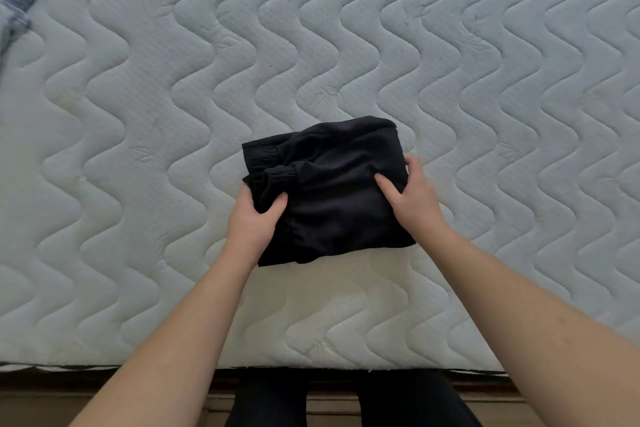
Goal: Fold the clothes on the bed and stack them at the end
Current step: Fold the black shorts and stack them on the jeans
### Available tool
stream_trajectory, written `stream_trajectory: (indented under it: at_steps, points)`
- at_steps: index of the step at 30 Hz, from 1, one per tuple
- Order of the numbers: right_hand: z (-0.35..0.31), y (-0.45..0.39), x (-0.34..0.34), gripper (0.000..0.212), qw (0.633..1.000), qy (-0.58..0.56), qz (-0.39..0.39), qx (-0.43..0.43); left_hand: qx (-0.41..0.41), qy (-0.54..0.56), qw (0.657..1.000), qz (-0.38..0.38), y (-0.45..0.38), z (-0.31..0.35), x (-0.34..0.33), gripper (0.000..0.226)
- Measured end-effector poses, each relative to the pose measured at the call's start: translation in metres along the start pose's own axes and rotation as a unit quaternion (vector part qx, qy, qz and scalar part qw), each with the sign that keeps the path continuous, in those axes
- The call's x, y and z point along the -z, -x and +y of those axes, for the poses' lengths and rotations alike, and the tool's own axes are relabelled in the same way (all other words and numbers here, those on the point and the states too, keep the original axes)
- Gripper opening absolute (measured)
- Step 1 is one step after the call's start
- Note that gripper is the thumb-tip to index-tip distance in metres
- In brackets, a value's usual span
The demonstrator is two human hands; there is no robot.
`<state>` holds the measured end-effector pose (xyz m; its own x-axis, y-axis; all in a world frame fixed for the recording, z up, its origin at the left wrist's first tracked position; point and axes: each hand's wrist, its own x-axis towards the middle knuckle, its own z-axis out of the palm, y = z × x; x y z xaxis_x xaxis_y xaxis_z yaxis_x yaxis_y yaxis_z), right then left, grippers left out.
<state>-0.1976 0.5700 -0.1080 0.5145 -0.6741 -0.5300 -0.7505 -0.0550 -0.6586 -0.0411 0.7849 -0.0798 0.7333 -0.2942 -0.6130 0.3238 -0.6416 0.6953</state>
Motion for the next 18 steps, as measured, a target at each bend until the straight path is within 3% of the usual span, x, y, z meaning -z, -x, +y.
stream_trajectory:
  at_steps: [3, 7, 14, 18]
  points:
    - [-0.008, 0.021, 0.017, 0.053, 1.000, -0.018, 0.003, 0.011, 0.000, 0.009, 1.000, -0.013, 0.018, 0.013, 0.005, 0.036]
    - [-0.017, 0.067, 0.064, 0.047, 0.997, -0.034, 0.040, 0.048, -0.013, 0.034, 0.998, -0.057, 0.065, 0.050, 0.010, 0.035]
    - [-0.032, 0.171, 0.177, 0.042, 0.991, -0.062, 0.096, 0.074, -0.070, 0.044, 0.983, -0.162, 0.172, 0.134, 0.014, 0.065]
    - [-0.045, 0.231, 0.227, 0.040, 0.986, -0.071, 0.126, 0.082, -0.109, 0.040, 0.980, -0.160, 0.237, 0.167, 0.010, 0.047]
